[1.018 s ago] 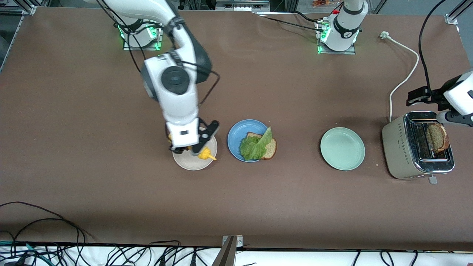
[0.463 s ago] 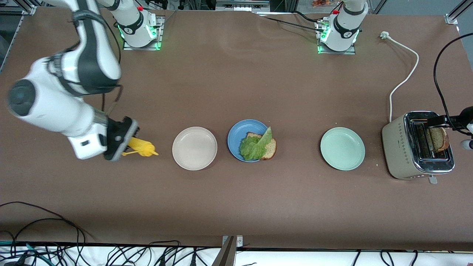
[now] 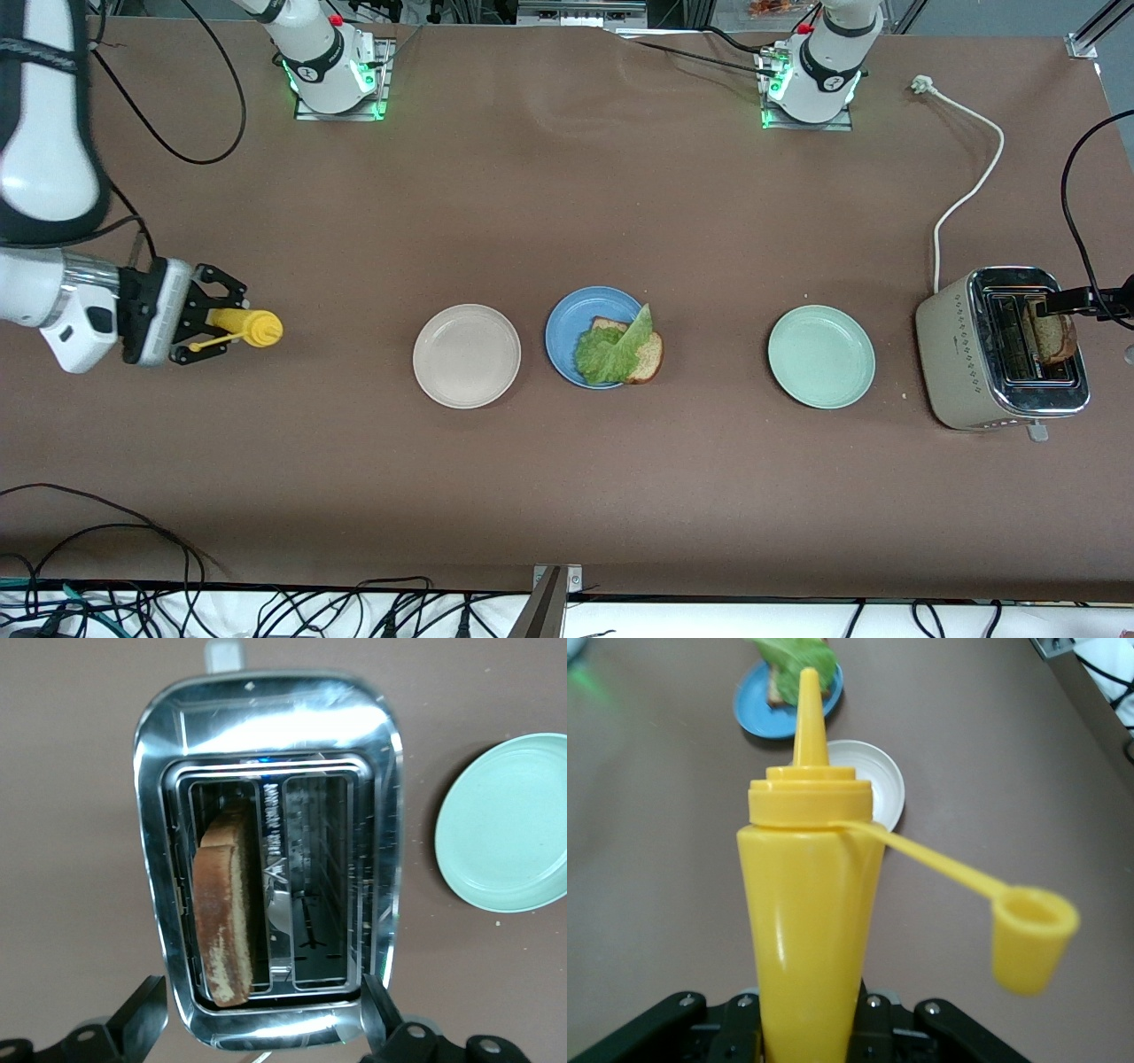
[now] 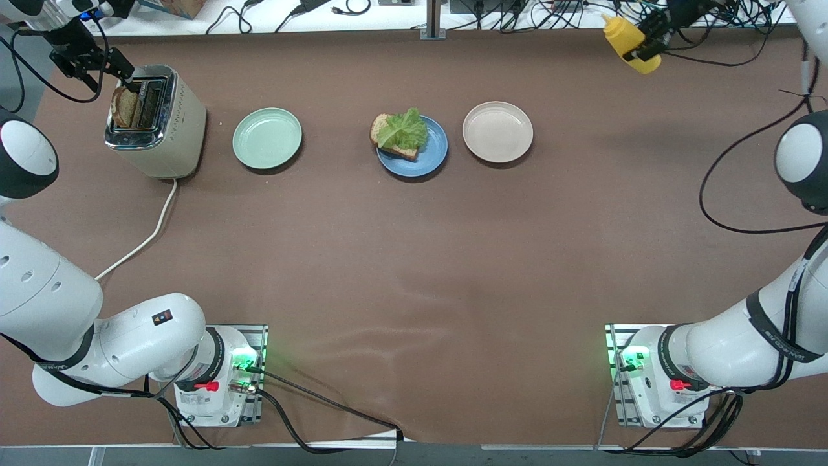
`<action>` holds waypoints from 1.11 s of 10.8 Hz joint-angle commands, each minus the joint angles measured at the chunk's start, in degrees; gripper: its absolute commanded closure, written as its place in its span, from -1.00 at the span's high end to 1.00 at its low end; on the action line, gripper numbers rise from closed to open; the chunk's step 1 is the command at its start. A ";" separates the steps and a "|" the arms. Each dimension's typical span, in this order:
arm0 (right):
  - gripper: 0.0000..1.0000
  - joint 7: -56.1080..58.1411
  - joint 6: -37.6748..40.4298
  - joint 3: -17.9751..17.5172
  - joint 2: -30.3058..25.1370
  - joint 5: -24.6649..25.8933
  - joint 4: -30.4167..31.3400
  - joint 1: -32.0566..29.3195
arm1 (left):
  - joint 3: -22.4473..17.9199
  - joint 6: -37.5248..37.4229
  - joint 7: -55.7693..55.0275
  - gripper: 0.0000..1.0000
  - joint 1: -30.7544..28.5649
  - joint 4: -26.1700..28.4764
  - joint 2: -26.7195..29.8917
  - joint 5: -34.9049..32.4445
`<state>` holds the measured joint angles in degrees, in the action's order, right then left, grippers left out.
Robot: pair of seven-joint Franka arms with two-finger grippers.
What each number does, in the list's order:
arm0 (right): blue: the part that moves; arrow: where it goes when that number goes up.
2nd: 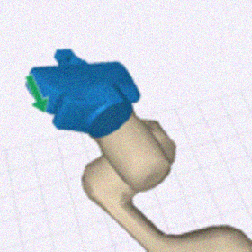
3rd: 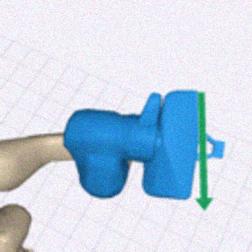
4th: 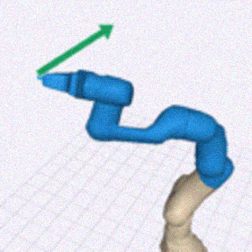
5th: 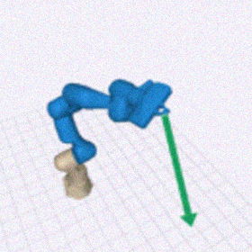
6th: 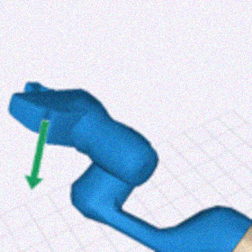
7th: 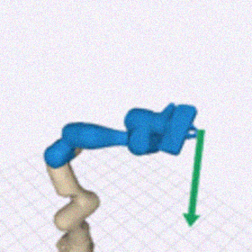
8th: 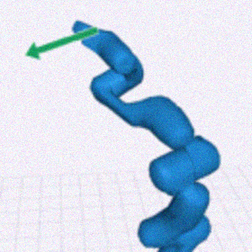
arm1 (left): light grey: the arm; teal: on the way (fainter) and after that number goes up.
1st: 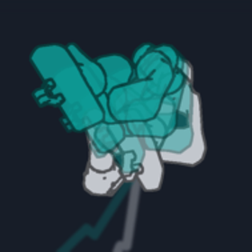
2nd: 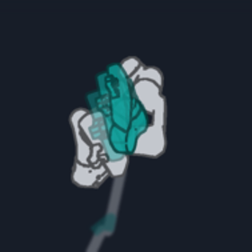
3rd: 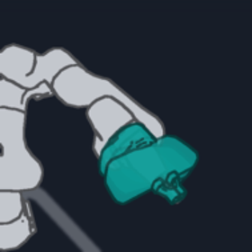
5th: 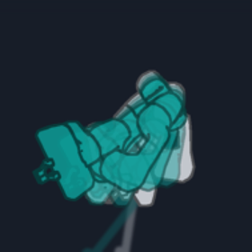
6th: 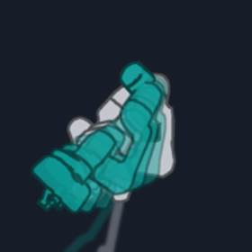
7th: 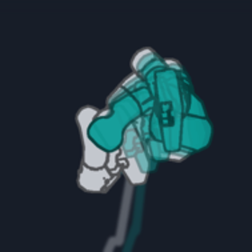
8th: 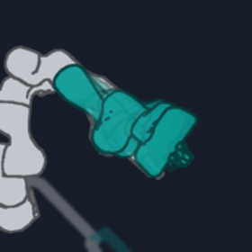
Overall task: Make sandwich in blue plate with both arms
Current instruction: 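Carry the mustard bottle back and set it down with the right gripper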
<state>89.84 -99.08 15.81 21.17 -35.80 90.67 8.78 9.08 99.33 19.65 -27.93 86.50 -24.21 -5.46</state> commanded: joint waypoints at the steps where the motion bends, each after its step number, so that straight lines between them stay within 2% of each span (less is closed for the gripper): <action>1: -1.00 15.93 5.29 -0.88 -2.19 -11.46 8.81 -8.41 | 0.77 0.33 0.48 0.59 -1.25 -2.30 -3.38 -0.87; 3: -1.00 26.04 7.31 -0.87 -0.19 -14.28 11.10 -12.19 | 0.77 0.42 -1.27 -0.11 -1.25 -2.30 -4.44 -0.87; 4: -1.00 30.18 9.67 -0.87 1.92 -16.56 11.11 -13.86 | 0.77 0.42 -3.11 -0.68 -1.25 -2.30 -4.36 -0.96; 5: -1.00 34.05 11.00 -0.87 3.94 -17.89 11.37 -15.27 | 0.77 0.25 -4.61 -0.97 -1.25 -3.00 -4.36 -0.87; 8: -1.00 49.69 11.45 -0.87 8.86 -21.85 15.85 -19.32 | 0.77 0.25 -3.92 -1.00 -1.34 -3.09 -4.36 -1.05; 10: -1.00 56.99 14.68 -0.96 14.74 -24.48 15.33 -21.96 | 0.77 0.07 -4.01 -1.00 -1.69 -3.44 -4.18 -0.96; 12: -1.00 61.32 15.05 -0.96 16.52 -25.29 15.24 -22.49 | 0.77 -0.72 -3.92 -1.00 -1.78 -5.27 -3.83 -1.48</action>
<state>146.47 -86.00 15.67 35.66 -59.03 106.63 -12.30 9.15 100.17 16.19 -29.10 84.72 -27.67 -5.46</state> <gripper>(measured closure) 0.815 0.890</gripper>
